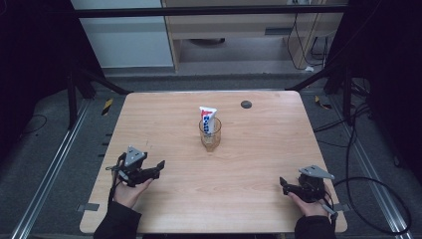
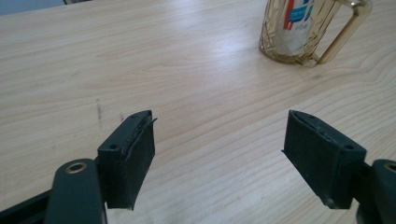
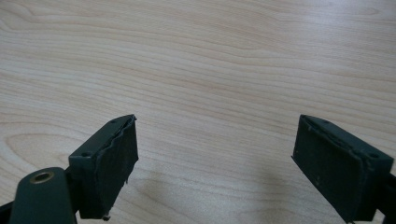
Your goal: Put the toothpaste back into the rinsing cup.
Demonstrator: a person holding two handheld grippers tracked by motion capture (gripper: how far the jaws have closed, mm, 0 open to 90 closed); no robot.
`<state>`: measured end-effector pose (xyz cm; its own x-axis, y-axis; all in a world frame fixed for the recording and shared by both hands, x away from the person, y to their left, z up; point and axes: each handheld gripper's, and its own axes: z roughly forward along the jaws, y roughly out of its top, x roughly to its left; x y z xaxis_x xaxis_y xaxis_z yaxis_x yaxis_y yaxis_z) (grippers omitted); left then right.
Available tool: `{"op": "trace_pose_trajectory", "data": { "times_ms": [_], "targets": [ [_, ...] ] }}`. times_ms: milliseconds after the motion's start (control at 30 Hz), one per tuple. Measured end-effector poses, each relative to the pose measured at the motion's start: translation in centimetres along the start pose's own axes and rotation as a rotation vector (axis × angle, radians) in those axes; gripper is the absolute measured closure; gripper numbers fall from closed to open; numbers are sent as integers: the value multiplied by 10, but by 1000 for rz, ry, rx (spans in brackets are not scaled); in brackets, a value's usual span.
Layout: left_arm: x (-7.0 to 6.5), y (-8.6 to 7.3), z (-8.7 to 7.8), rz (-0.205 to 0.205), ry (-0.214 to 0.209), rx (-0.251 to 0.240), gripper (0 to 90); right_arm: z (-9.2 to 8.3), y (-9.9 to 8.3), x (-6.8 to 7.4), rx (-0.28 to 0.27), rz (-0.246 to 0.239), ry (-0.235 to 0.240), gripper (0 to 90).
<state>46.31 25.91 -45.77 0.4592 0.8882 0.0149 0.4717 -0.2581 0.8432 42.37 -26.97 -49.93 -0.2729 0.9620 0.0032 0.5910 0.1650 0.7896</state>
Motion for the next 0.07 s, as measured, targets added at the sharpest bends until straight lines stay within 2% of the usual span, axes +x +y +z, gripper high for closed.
{"op": "trace_pose_trajectory", "data": {
  "times_ms": [67],
  "targets": [
    [4,-6,-4,-9,6,7,234,-1,0,1,-3,4,5,139]
  ]
}}
